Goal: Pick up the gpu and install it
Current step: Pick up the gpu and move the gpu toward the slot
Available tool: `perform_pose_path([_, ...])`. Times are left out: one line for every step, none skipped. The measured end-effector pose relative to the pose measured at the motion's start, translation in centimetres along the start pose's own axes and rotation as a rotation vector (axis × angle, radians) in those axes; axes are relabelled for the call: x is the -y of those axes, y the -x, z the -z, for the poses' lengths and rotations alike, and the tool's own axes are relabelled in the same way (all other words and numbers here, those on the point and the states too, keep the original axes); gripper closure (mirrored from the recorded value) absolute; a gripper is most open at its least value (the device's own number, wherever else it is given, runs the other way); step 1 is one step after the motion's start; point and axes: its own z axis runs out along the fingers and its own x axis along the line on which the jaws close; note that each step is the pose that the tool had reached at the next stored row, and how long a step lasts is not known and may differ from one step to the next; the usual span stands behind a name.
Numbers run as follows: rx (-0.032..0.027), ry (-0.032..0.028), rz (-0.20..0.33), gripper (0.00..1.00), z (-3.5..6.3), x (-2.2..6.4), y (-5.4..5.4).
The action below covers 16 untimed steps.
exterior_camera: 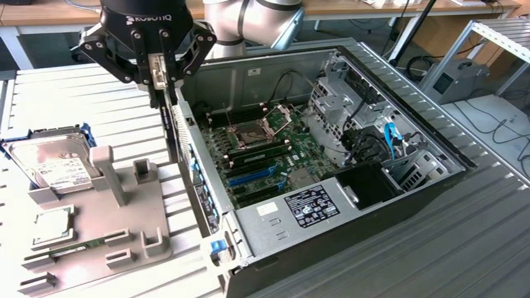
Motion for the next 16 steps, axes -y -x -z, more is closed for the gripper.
perform_pose_path([0.0001,-0.0002,0.0,0.74,-0.01,0.0,0.06])
perform_pose_path([0.0,-0.0004,0.0,0.74,-0.01,-0.01,0.12])
perform_pose_path([0.0001,-0.0006,0.0,0.74,-0.01,-0.01,0.18])
perform_pose_path([0.0001,-0.0009,0.0,0.74,-0.01,-0.02,0.23])
perform_pose_path([0.0001,-0.0011,0.0,0.74,-0.01,-0.02,0.29])
perform_pose_path([0.0001,-0.0013,0.0,0.74,-0.01,-0.03,0.36])
perform_pose_path([0.0001,-0.0015,0.0,0.74,-0.01,-0.03,0.41])
perform_pose_path([0.0001,-0.0018,0.0,0.74,-0.01,-0.03,0.47])
perform_pose_path([0.0002,-0.002,0.0,0.74,-0.02,-0.04,0.53])
perform_pose_path([0.0002,-0.0023,0.0,0.74,-0.02,-0.04,0.6])
perform_pose_path([0.0002,-0.0026,0.0,0.74,-0.02,-0.05,0.65])
perform_pose_path([0.0002,-0.0028,0.0,0.74,-0.02,-0.05,0.71])
perform_pose_path([0.0002,-0.003,0.0,0.74,-0.02,-0.06,0.77])
perform_pose_path([0.0002,-0.0033,0.0,0.74,-0.02,-0.06,0.83])
perform_pose_path([0.0003,-0.0034,0.0,0.74,-0.03,-0.07,0.88])
perform_pose_path([0.0003,-0.0038,0.0,0.74,-0.03,-0.07,0.95])
